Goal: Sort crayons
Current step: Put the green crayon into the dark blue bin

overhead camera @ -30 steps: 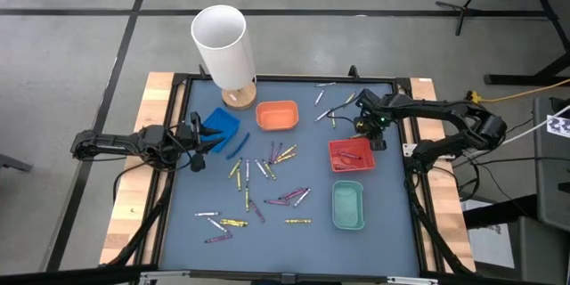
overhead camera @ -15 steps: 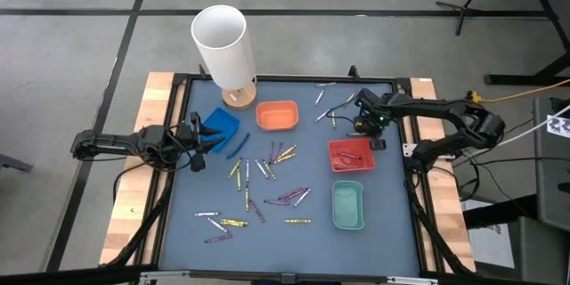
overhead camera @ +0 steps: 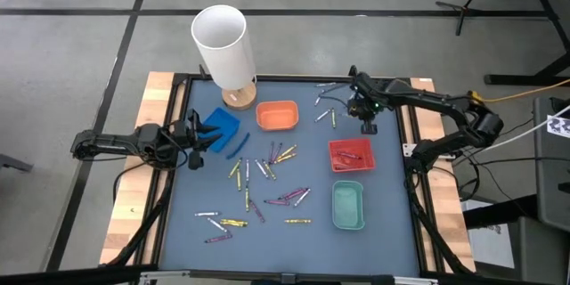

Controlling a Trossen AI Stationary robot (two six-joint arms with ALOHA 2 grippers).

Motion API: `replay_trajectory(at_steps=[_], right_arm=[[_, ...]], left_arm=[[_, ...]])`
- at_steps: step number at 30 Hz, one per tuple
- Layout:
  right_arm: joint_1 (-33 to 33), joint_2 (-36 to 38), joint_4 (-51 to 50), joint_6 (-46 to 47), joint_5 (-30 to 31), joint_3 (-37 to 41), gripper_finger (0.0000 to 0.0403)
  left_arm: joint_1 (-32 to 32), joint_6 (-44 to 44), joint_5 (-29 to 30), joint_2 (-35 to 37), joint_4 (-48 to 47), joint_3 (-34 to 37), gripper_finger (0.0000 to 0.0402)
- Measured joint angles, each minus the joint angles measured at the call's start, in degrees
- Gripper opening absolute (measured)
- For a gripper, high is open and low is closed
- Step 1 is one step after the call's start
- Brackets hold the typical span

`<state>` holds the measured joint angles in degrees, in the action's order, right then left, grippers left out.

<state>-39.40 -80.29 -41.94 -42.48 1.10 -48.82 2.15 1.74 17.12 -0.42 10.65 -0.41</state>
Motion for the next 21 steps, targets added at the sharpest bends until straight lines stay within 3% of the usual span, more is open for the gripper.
replay_trajectory(at_steps=[6, 12, 21], right_arm=[[0.00, 0.05, 0.89, 0.27, -5.53, -7.04, 0.0020], [1.92, 0.10, 9.00, 3.85, -14.24, -10.19, 0.0021], [10.94, 0.10, 28.69, 9.58, -15.19, -10.35, 0.0021]], left_arm=[[0.02, 0.02, 0.37, 0.01, 0.20, 0.00, 0.0102], [0.00, 0.02, 1.90, 0.00, 0.52, -0.01, 0.0102], [0.02, 4.27, 1.97, -0.01, 4.55, 0.01, 0.0102]])
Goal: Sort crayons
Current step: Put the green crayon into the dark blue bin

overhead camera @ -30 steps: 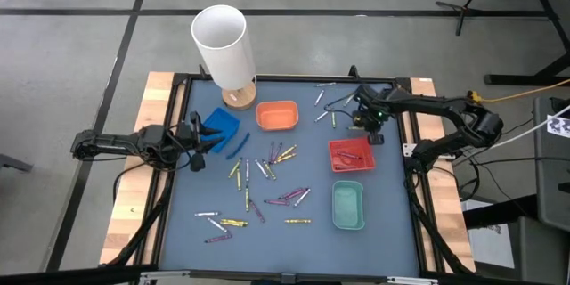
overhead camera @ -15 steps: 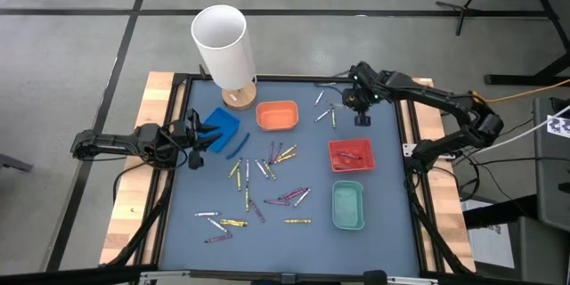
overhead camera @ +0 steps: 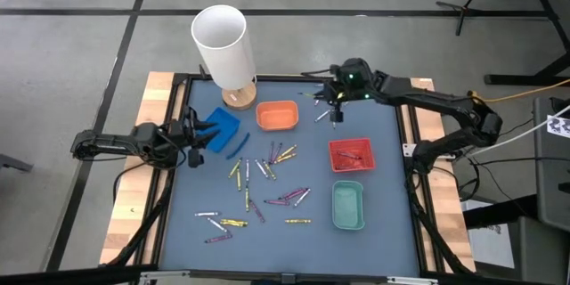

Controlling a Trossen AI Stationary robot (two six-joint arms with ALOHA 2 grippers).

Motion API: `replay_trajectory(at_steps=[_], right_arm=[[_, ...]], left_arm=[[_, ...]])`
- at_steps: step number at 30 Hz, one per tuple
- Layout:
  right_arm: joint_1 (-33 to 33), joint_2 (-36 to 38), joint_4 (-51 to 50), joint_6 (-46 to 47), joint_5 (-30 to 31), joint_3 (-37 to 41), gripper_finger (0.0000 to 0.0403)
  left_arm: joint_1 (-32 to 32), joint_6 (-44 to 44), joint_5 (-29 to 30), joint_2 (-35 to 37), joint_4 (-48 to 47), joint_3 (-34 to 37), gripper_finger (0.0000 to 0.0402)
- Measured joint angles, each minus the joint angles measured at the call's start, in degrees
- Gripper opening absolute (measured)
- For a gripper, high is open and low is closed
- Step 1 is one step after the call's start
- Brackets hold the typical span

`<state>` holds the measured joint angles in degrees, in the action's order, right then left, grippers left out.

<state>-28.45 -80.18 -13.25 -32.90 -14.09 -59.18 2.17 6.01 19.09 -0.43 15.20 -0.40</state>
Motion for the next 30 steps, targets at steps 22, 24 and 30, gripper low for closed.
replay_trajectory(at_steps=[22, 24, 30], right_arm=[[9.71, 0.00, 10.75, 5.81, 0.11, 0.00, 0.0021], [9.71, 0.00, 10.73, 5.81, 0.12, 0.00, 0.0021], [9.73, 0.02, 10.50, 5.81, 0.11, 0.00, 0.0021]], left_arm=[[-0.02, 5.08, -0.24, -34.48, 29.57, -5.82, 0.0102], [-0.02, 5.10, -0.24, -39.05, 29.59, -8.73, 0.0102], [-0.65, 5.12, 1.33, -51.22, 29.55, -16.90, 0.0102]])
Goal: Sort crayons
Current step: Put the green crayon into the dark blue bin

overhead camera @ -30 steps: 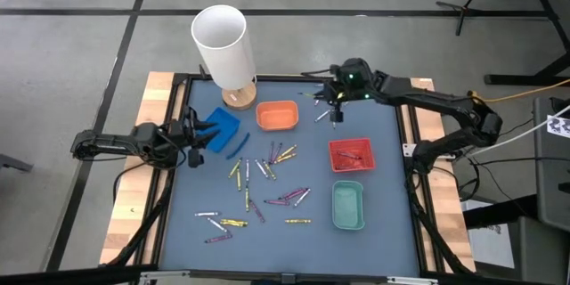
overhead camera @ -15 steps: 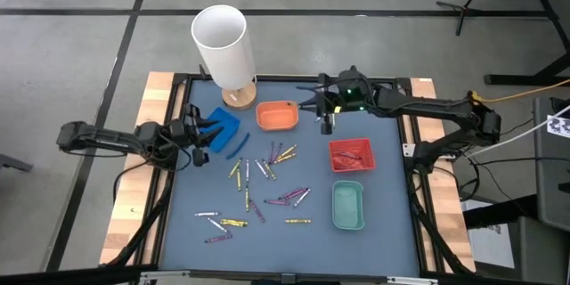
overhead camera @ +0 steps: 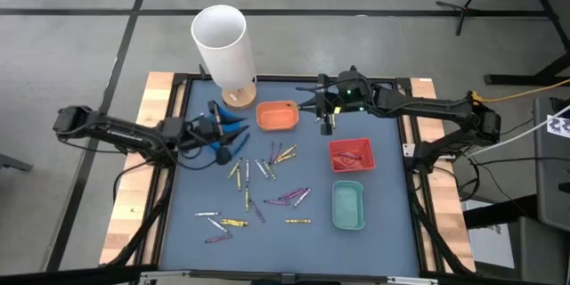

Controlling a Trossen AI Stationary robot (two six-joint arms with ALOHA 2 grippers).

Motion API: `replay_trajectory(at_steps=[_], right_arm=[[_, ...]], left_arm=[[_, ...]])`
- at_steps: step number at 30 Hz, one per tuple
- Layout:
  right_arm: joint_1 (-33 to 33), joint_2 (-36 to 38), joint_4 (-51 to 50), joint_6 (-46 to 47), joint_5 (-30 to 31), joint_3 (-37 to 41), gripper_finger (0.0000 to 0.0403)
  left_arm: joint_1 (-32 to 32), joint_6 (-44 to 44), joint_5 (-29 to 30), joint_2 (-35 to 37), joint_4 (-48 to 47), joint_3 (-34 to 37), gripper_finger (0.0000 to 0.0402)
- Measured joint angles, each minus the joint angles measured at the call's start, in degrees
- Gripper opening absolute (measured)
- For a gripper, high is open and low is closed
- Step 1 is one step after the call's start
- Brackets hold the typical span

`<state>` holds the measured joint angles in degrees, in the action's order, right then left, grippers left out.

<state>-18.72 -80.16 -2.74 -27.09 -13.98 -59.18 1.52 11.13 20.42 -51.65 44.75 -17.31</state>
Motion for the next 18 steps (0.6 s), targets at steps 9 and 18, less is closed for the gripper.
replay_trajectory(at_steps=[9, 18], right_arm=[[0.00, 0.00, -0.14, 0.00, 0.00, -0.02, 0.0021], [0.00, 0.01, -0.17, 0.00, -0.02, -0.04, 0.0021]], left_arm=[[-3.36, -0.10, -0.13, -14.78, -0.07, -11.17, 0.0102], [-5.72, -0.19, -0.13, -25.97, -0.13, -19.82, 0.0102]])
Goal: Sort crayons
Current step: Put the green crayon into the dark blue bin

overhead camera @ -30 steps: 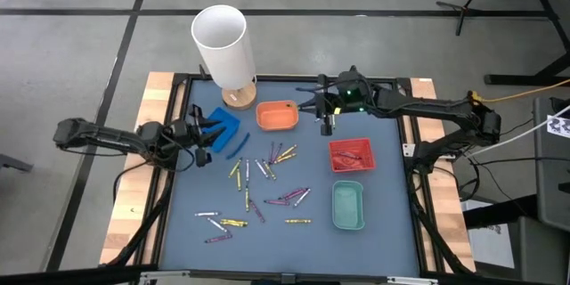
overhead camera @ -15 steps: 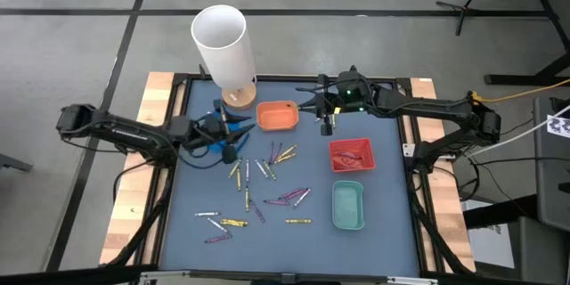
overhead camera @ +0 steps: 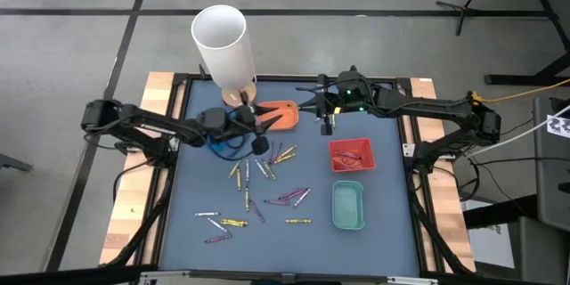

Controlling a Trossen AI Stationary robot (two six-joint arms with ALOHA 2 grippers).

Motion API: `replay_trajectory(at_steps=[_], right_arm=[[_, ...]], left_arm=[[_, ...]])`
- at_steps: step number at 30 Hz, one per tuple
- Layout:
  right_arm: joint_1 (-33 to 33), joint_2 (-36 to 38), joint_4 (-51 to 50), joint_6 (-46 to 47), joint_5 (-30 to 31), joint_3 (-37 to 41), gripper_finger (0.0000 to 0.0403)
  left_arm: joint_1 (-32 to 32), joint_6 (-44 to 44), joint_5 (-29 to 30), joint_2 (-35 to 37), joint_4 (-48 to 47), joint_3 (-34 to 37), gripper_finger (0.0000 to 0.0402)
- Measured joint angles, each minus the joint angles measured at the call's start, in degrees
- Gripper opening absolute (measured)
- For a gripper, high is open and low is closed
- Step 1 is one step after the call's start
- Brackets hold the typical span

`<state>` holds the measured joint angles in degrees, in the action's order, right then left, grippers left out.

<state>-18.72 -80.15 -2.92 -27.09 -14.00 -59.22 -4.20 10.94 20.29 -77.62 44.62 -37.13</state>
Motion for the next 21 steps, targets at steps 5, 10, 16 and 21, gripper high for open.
replay_trajectory(at_steps=[5, 10, 16, 21], right_arm=[[0.00, 0.01, -0.04, 0.00, 0.00, 0.00, 0.0021], [0.00, 0.01, -0.04, 0.00, 0.00, 0.00, 0.0021], [0.00, 0.01, -0.11, -0.02, -0.02, 0.00, 0.0021], [0.01, 0.01, -0.17, -0.07, -0.10, 0.00, 0.0021]], left_arm=[[-0.61, 0.00, -0.04, -3.91, 0.00, -3.87, 0.0102], [-1.25, 0.01, -0.01, -6.31, -0.02, -6.91, 0.0102], [-1.45, 0.15, -0.54, -7.61, 0.00, -8.94, 0.0102], [-1.43, 0.16, -2.25, -7.60, 0.02, -8.98, 0.0101]])
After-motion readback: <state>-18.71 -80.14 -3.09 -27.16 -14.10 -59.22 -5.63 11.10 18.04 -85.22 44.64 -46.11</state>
